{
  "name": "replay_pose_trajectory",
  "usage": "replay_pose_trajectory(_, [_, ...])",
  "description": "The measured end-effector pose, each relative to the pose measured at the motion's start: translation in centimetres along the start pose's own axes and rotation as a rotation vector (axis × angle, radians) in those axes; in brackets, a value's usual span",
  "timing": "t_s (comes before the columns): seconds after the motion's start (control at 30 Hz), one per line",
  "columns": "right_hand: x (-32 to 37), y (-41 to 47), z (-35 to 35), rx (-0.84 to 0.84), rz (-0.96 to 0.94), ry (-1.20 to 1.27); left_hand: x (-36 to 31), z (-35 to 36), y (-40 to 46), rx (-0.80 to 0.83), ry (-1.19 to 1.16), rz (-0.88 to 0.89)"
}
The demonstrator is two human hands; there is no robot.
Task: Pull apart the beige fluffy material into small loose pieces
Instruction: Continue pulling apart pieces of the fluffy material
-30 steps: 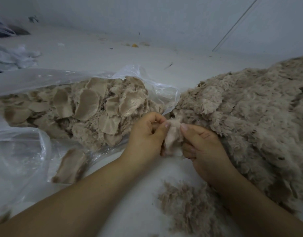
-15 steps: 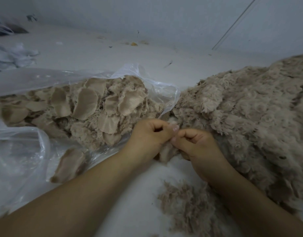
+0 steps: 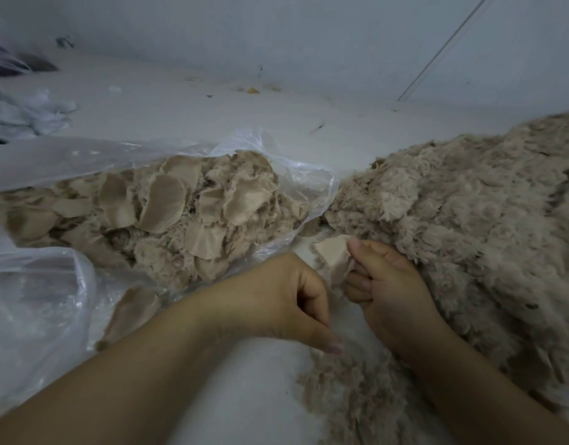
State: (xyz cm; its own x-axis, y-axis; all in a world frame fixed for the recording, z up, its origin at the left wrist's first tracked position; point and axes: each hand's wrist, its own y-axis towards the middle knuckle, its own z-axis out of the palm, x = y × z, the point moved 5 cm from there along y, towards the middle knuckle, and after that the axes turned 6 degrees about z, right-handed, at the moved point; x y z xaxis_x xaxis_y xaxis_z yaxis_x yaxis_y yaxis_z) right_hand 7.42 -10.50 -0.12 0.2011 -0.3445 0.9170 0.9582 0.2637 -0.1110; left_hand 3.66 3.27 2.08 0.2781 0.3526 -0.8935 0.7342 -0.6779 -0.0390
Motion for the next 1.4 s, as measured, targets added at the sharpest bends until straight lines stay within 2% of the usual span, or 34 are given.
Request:
replay_pose_trajectory(0.07, [-0.1,0.0,-0.1,0.011,-0.001,-0.022,-0.1,-0.4,0.1,-0.099,-0.020,-0.007])
replay_pose_trajectory(0.1, [-0.1,-0.1,-0.1,0.021,-0.003,-0.026,0.1,-0.6,0.3,-0.206,-0.032,-0.021])
replay_pose_trajectory(0.2, [-0.2,0.0,0.0,0.075,-0.009,-0.011,0.8,-1.4,0.7,-0.656,-0.142,0.002])
replay_pose_trajectory(0.23, [-0.2,0.1,0.0,0.080,-0.010,-0.016,0.9,-1.5,0.8,-0.741,-0.172,0.025])
replay_pose_trajectory(0.33, [-0.2,0.2,0.1,0.085,-0.008,-0.018,1.1,-1.1,1.4,-0.731,-0.230,0.087])
replay_pose_trajectory(0.43, [0.1,-0.4,0.7,0.174,-0.039,0.005,1.1,-1.3,1.0,-0.776,-0.262,0.161])
replay_pose_trajectory(0.53, [0.2,-0.7,0.9,0.138,-0.085,-0.162,0.6,-1.7,0.6,-0.831,-0.255,0.234])
replay_pose_trajectory(0.63, [-0.3,-0.1,-0.1,0.001,-0.070,-0.241,0.0,-2.3,0.1,-0.902,-0.034,0.227])
replay_pose_trajectory(0.73, [-0.5,0.2,-0.5,-0.053,-0.059,-0.198,-1.7,-3.7,-1.3,-1.054,0.458,0.280])
replay_pose_trajectory(0.83, [-0.5,0.3,-0.6,-0.058,-0.042,-0.173,-2.6,-5.7,-3.1,-1.216,0.790,0.354])
replay_pose_trajectory(0.9, [-0.6,0.3,-0.6,-0.049,-0.032,-0.173,-2.0,-7.3,-3.3,-1.196,0.904,0.228])
replay_pose_trajectory(1.0, [-0.6,0.3,-0.7,-0.041,-0.027,-0.174,0.6,-8.2,-2.1,-0.909,1.026,-0.262])
replay_pose_trajectory(1.07, [-0.6,0.3,-0.7,-0.045,-0.026,-0.173,1.1,-7.9,-2.0,-0.845,1.041,-0.378])
replay_pose_trajectory(1.13, [-0.6,0.3,-0.7,-0.053,-0.029,-0.165,0.4,-7.6,-2.1,-0.903,1.047,-0.356])
replay_pose_trajectory(1.27, [-0.6,0.3,-0.6,-0.051,-0.032,-0.153,-1.3,-6.8,-2.5,-1.041,1.059,-0.147])
replay_pose_trajectory(1.4, [-0.5,0.3,-0.6,-0.025,-0.020,-0.059,-3.0,-5.2,-1.9,-1.029,1.008,0.035])
